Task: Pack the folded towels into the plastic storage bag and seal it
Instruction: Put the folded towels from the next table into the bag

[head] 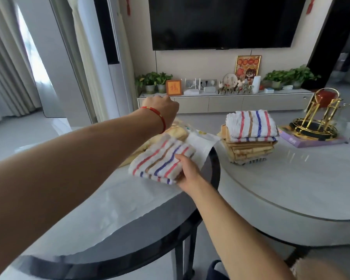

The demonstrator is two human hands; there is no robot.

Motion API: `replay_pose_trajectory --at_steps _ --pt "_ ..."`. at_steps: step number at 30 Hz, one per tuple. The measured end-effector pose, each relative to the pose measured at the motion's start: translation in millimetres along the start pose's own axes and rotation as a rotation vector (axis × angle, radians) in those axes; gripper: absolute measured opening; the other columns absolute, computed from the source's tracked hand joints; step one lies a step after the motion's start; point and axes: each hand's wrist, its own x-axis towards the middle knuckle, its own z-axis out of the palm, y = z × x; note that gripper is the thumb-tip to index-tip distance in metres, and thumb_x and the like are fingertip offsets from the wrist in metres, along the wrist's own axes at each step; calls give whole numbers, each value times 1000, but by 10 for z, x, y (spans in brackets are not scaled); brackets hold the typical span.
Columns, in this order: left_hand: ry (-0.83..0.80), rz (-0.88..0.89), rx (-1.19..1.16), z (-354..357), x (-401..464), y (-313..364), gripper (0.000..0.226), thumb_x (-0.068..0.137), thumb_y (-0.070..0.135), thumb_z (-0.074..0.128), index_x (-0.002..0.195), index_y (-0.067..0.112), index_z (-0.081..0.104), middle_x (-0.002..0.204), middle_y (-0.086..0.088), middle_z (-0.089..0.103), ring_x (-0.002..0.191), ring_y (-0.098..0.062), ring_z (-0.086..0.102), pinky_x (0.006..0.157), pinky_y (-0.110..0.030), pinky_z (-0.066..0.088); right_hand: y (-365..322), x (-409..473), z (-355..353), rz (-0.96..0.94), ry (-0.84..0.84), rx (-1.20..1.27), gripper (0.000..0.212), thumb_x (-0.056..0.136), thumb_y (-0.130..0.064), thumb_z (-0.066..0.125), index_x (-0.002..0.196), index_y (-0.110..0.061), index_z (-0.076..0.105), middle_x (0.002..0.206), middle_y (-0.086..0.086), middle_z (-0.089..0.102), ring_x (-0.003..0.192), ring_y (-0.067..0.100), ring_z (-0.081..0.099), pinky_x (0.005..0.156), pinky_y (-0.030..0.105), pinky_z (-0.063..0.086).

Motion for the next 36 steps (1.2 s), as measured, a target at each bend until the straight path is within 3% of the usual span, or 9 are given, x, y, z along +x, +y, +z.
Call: replay_pose_trajectory --at_steps 3,7,12,21,24,27,30,33,36 --pt "29 34 15 -13 20 -52 22 94 13 56 111 17 68 108 -12 67 94 -36 66 62 -36 39 250 45 81 -195 243 -378 56 93 -14 58 147 -7 48 143 16 61 124 32 63 103 42 54" --pt "56 31 -31 -15 21 -102 17 95 15 57 107 14 68 104 -13 68 90 -37 66 62 -37 41 606 90 219 -653 184 -1302 62 88 -33 55 148 -25 44 168 11 23 156 38 14 124 58 19" --pt "64 78 -27 34 -90 -70 14 95 14 55 103 13 67 84 -8 56 73 -29 52 60 -35 38 485 627 59 -367 -4 -1943 62 105 -52 31 162 -37 13 174 10 -4 156 48 -8 124 65 -3" --pt "83 88 -90 133 -130 -175 19 98 16 51 106 15 68 96 -9 66 70 -27 49 58 -35 38 238 1173 8 -298 120 -2017 68 105 -57 24 164 -31 5 173 13 0 156 49 -4 125 64 -1" --pt "56 76 -169 195 -121 -154 23 99 27 55 112 14 69 104 -10 69 83 -31 63 67 -38 52 153 958 -15 -422 70 -1969 70 101 -60 27 159 -20 31 168 17 24 154 44 17 125 59 13" --pt "2 34 -307 278 -110 -55 29 98 33 54 114 16 71 110 -10 70 89 -33 67 76 -42 58 36 500 -262 -952 108 -1685 38 94 -46 39 92 -19 65 101 4 72 94 25 67 73 32 54" --pt "-22 -6 -376 375 -95 64 29 95 34 52 109 18 73 106 -12 70 87 -37 66 75 -41 59 -202 92 -703 -1244 246 -1504 27 90 -32 50 65 -26 41 60 -10 49 52 14 46 46 18 24" --pt "-60 -13 -412 467 -64 155 28 93 41 55 108 24 73 106 -11 70 88 -36 66 76 -41 59 -633 63 -1172 -1161 522 -1341 25 94 -23 57 70 -15 53 65 -1 57 56 21 53 48 27 36" --pt "-67 -28 -452 536 -23 229 28 90 45 56 106 28 74 107 -9 70 87 -34 65 74 -38 58 -1213 295 -1543 -987 851 -1291 20 99 -28 57 102 -10 66 107 15 65 102 33 60 82 43 50"
